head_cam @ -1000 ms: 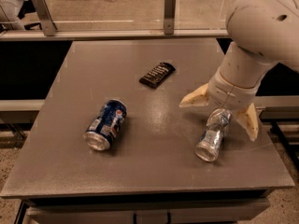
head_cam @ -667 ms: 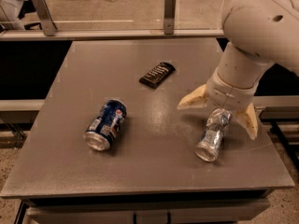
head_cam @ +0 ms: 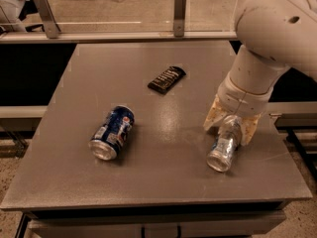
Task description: Place redbull can upright
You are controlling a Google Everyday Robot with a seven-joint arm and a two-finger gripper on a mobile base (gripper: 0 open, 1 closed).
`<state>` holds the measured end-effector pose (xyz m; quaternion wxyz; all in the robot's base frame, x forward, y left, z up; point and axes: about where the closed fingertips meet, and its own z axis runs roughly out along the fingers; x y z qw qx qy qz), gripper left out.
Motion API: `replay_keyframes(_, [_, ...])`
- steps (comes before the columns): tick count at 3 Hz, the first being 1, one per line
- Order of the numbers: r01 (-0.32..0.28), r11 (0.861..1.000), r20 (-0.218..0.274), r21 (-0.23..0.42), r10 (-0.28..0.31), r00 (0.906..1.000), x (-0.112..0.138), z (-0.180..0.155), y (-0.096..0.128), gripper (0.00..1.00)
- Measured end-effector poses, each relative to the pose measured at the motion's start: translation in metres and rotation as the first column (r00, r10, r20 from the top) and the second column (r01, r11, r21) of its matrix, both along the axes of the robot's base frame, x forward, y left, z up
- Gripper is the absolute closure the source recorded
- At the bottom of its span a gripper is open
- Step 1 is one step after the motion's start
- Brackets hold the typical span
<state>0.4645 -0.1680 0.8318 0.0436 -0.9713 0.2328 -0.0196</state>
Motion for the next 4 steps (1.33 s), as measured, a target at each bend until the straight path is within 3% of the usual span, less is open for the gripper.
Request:
replay_keyframes(1, [0.000, 1.000, 0.003, 0.000, 0.000, 1.0000, 0.000, 0.000, 0.000, 0.64])
replay_keyframes(2, [-0.038, 0.999, 0.015, -0.006, 0.038, 0.9992, 0.003, 0.008, 0.002, 0.88])
replay_keyframes(3, [-0.112, 0.993, 0.072, 0.023, 0.110, 0.9913, 0.010, 0.035, -0.006, 1.00])
replay_keyframes(4, [-0.227, 0.971, 0.191, 0.073, 0.210, 0.9589, 0.008, 0.062, -0.008, 1.00])
